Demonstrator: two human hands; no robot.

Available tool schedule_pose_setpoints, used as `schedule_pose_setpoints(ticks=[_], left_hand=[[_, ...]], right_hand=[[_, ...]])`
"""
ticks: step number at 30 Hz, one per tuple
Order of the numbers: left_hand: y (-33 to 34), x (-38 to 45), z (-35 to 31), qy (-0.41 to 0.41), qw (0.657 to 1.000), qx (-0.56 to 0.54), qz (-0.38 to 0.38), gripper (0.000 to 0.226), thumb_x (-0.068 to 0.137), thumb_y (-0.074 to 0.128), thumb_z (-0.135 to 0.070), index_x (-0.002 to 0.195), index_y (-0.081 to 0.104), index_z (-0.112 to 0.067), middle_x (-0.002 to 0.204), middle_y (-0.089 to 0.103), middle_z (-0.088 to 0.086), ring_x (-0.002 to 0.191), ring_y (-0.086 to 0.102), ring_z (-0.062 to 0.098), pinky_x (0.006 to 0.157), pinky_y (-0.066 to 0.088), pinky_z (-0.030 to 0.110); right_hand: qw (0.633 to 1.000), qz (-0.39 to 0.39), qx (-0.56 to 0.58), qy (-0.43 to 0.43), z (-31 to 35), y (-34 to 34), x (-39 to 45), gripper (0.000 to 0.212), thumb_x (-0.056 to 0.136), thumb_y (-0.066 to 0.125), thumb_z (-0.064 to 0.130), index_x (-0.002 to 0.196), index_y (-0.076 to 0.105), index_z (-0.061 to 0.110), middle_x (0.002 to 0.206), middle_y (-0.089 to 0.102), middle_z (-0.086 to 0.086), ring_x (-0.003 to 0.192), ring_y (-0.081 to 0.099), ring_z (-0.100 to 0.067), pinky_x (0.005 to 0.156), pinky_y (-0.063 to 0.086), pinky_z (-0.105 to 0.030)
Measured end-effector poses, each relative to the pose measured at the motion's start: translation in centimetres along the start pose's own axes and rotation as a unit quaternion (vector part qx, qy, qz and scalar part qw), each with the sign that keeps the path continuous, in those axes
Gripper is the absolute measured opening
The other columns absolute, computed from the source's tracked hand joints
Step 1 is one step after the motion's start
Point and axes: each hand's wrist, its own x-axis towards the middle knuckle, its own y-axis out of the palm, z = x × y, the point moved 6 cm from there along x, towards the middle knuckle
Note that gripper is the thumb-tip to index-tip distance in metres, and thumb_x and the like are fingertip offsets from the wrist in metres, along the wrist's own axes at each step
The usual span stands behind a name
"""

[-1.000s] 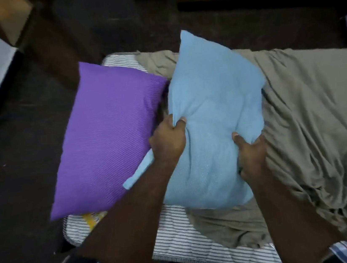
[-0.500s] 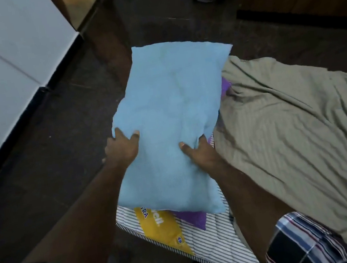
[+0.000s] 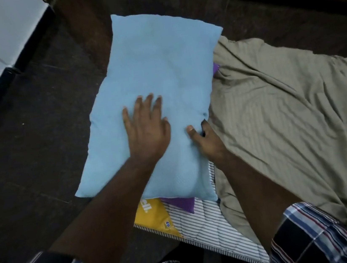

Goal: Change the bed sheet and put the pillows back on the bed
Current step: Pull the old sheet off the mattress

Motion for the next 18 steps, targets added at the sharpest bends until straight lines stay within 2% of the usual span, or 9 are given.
schedule_pose_setpoints(ticks=[2,5,7,9,11,13,15,16,18], left_hand=[[1.1,-1.2,-4.3,0.094,0.995,-0.023,0.016,0.047,0.092,0.054,-0.025,0.137,0.059,-0.012,0.146,0.054,0.01,0.145,0.038,0.032,0.118,0.022,0.06],[3.6,-4.6,-9.9,0.169,0.979,-0.086,0.071,0.042,0.087,0.051,-0.019,0.125,0.066,-0.01,0.135,0.061,0.011,0.142,0.042,0.035,0.118,0.028,0.055],[5.3,-7.5,-12.8,0.191,0.967,-0.121,0.121,0.043,0.083,0.049,-0.017,0.122,0.067,-0.008,0.129,0.063,0.013,0.138,0.046,0.036,0.117,0.032,0.05],[7.4,-10.6,-15.3,0.212,0.948,-0.149,0.185,0.047,0.08,0.048,-0.017,0.123,0.066,-0.008,0.128,0.063,0.013,0.136,0.048,0.036,0.115,0.037,0.047],[9.5,-12.9,-17.3,0.187,0.929,-0.186,0.261,0.052,0.08,0.045,-0.019,0.128,0.063,-0.01,0.134,0.06,0.01,0.136,0.049,0.031,0.109,0.044,0.044],[11.8,-14.3,-18.2,0.085,0.916,-0.203,0.335,0.056,0.085,0.048,-0.017,0.141,0.053,-0.014,0.146,0.048,0.006,0.138,0.045,0.023,0.109,0.045,0.038],[15.1,-14.8,-18.8,-0.027,0.903,-0.203,0.378,0.063,0.088,0.057,-0.014,0.149,0.042,-0.011,0.154,0.038,0.011,0.141,0.039,0.024,0.113,0.032,0.029],[16.7,-14.7,-18.9,-0.08,0.898,-0.202,0.383,0.067,0.087,0.06,-0.015,0.15,0.039,-0.008,0.154,0.036,0.016,0.142,0.037,0.028,0.114,0.028,0.027],[20.1,-13.7,-19.5,-0.156,0.895,-0.187,0.372,0.074,0.086,0.065,-0.02,0.15,0.034,-0.003,0.153,0.034,0.023,0.142,0.035,0.034,0.115,0.025,0.029]], right_hand=[[0.999,-0.032,0.001,0.003,-1.5,-2.0,-0.6,0.057,0.098,0.054,0.05,0.146,0.047,0.019,0.141,0.058,0.0,0.128,0.056,-0.013,0.114,0.039,-0.034],[0.975,-0.074,-0.198,0.066,-7.5,-6.7,-3.0,0.047,0.101,0.05,0.041,0.131,0.061,0.007,0.133,0.063,-0.014,0.124,0.057,-0.028,0.099,0.04,-0.027],[0.947,-0.002,-0.304,0.105,-12.8,-7.9,-4.8,0.032,0.095,0.064,0.03,0.119,0.07,0.009,0.124,0.068,-0.012,0.12,0.061,-0.028,0.092,0.041,-0.021],[0.931,0.054,-0.34,0.125,-17.5,-7.7,-7.1,0.023,0.092,0.066,0.021,0.111,0.074,0.01,0.117,0.071,-0.011,0.112,0.066,-0.028,0.072,0.046,-0.006],[0.925,0.066,-0.369,0.069,-21.1,-7.0,-8.9,0.029,0.082,0.061,0.034,0.088,0.078,0.011,0.091,0.074,-0.014,0.084,0.071,-0.037,0.053,0.055,-0.022],[0.926,0.113,-0.359,0.029,-24.5,-5.9,-9.5,0.037,0.066,0.054,0.048,0.074,0.075,0.019,0.074,0.071,-0.007,0.071,0.07,-0.04,0.045,0.056,-0.037],[0.903,0.124,-0.41,0.03,-27.8,-6.8,-8.6,0.043,0.068,0.053,0.053,0.089,0.072,0.022,0.089,0.071,-0.01,0.088,0.069,-0.042,0.059,0.06,-0.044],[0.902,0.106,-0.417,0.037,-26.4,-8.0,-8.2,0.054,0.072,0.048,0.056,0.108,0.069,0.021,0.109,0.068,-0.014,0.106,0.063,-0.042,0.078,0.059,-0.046],[0.905,0.031,-0.416,0.081,-26.5,-12.2,-6.7,0.078,0.077,0.03,0.062,0.143,0.048,0.023,0.15,0.045,-0.013,0.138,0.039,-0.036,0.109,0.042,-0.042]])
